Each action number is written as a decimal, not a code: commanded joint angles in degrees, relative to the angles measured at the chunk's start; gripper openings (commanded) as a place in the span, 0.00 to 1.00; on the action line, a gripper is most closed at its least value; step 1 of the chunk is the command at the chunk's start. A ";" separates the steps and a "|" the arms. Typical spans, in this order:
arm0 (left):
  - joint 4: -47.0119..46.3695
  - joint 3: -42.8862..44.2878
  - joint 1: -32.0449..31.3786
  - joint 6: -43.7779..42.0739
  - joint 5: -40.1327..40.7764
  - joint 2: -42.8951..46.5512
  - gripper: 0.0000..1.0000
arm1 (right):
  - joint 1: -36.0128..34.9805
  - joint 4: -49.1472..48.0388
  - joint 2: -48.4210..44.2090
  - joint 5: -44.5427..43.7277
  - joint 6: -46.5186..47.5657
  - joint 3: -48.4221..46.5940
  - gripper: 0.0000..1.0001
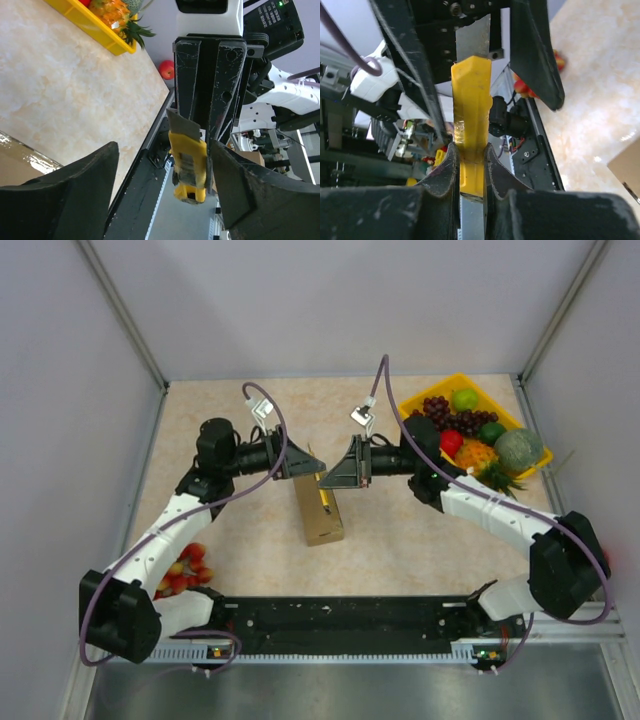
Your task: Unpack the express box
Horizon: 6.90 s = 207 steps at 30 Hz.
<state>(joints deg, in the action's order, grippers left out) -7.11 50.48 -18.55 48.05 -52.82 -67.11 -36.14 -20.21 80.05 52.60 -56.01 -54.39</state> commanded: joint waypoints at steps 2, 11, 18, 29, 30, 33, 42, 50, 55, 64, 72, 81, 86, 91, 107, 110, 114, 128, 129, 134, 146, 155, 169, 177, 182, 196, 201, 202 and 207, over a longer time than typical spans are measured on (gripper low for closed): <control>-7.82 1.64 -0.53 3.89 -2.64 0.58 0.67 | -2.00 -13.36 1.42 4.44 -5.86 -2.21 0.00; -13.10 -0.29 -0.70 7.14 -4.31 1.89 0.24 | -2.18 -17.15 1.78 4.44 -9.03 -0.63 0.00; -1.10 1.98 -0.79 2.67 -0.19 2.60 0.00 | -2.88 3.70 -0.41 -3.53 1.49 -4.93 0.04; 38.64 17.10 -0.70 -5.69 25.99 0.93 0.00 | -9.37 31.09 -4.47 -26.84 26.02 -15.03 0.76; 39.89 18.85 -0.79 -5.69 27.84 0.76 0.00 | -10.34 31.80 -3.94 -29.54 28.30 -15.74 0.76; 43.14 20.71 -0.79 -5.51 29.61 0.14 0.00 | -13.60 34.09 -1.75 -34.21 30.60 -17.94 0.76; 45.79 20.80 -0.79 -3.67 31.64 -0.30 0.00 | -18.79 34.35 5.64 -43.63 35.09 -23.03 0.56; 47.10 22.73 -0.79 -4.02 31.81 -1.36 0.01 | -18.97 35.15 10.21 -43.99 35.88 -27.52 0.17; 46.49 25.01 -0.62 -7.18 30.14 -1.27 0.45 | -17.66 36.47 9.16 -40.57 37.72 -28.40 0.00; 29.81 22.30 4.83 -11.32 8.14 4.62 0.77 | -8.78 36.12 3.89 -17.55 34.39 -28.23 0.00; 23.73 21.85 5.27 -12.37 -3.25 5.15 0.77 | -7.72 35.50 1.69 -2.34 30.17 -28.84 0.00; 31.99 29.68 6.07 -21.77 -10.72 3.30 0.64 | -7.45 35.59 0.37 4.53 29.29 -28.14 0.00; 30.67 27.92 6.07 -21.34 -14.68 4.53 0.50 | -6.58 35.50 0.19 6.54 28.50 -28.05 0.00; 30.67 28.36 6.07 -20.81 -15.83 4.09 0.44 | -6.31 35.41 0.72 6.82 28.41 -28.75 0.00; 26.81 26.08 5.71 -18.18 -16.36 4.36 0.00 | -5.52 34.62 -0.51 2.79 28.06 -28.75 0.03; 24.88 25.99 5.71 -15.72 -15.30 4.53 0.00 | -5.61 33.13 -1.65 -1.08 27.01 -28.06 0.35; 20.93 26.08 5.71 -12.29 -11.79 4.97 0.00 | -5.61 24.29 -4.63 -9.07 23.67 -23.58 0.85; 0.72 16.06 5.54 8.79 13.79 10.77 0.00 | -8.77 -17.73 -9.13 -32.73 7.76 -4.32 0.90; -0.08 14.49 5.45 9.68 14.40 10.95 0.00 | -8.95 -19.85 -8.86 -33.26 7.15 -4.15 0.89; -2.90 12.01 5.01 11.18 21.78 13.14 0.00 | -9.03 -27.51 -5.79 -34.23 2.05 -5.02 0.77; -16.34 3.93 4.84 11.54 28.82 19.39 0.00 | -9.04 -29.62 -2.09 -31.94 -1.56 -9.15 0.82; -26.19 -1.08 1.41 9.08 33.04 19.83 0.00 | -9.56 -30.33 0.89 -29.57 -6.21 -13.11 0.66; -27.08 -2.66 -2.37 3.19 38.49 20.88 0.00 | -10.62 -26.55 2.74 -29.04 -7.36 -15.66 0.47; -26.73 -3.90 -3.34 2.75 39.20 21.67 0.00 | -10.53 -26.99 3.18 -29.92 -7.54 -15.83 0.33; -25.76 -4.86 -3.34 2.66 39.63 22.99 0.00 | -10.62 -27.08 3.53 -30.10 -7.80 -15.92 0.44; -21.20 -4.69 -3.34 2.48 41.13 24.22 0.06 | -10.44 -18.06 3.98 -29.31 -6.66 -18.38 0.00; -9.34 -3.72 -3.34 0.03 45.34 26.50 0.77 | -9.04 -8.21 0.64 -32.19 -0.79 -16.81 0.00; -7.76 -3.46 -3.25 -0.41 45.87 27.03 0.83 | -8.77 -5.66 -1.11 -33.25 0.88 -16.63 0.00; 2.43 -2.66 -3.25 -3.92 50.00 29.40 0.91 | -7.72 14.47 -6.04 -43.95 14.40 -15.84 0.00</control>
<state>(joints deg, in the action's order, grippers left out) -13.41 45.34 -21.76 48.14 -6.87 -40.16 -44.82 -20.88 80.62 18.33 -54.41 -69.80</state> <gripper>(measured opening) 0.895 0.085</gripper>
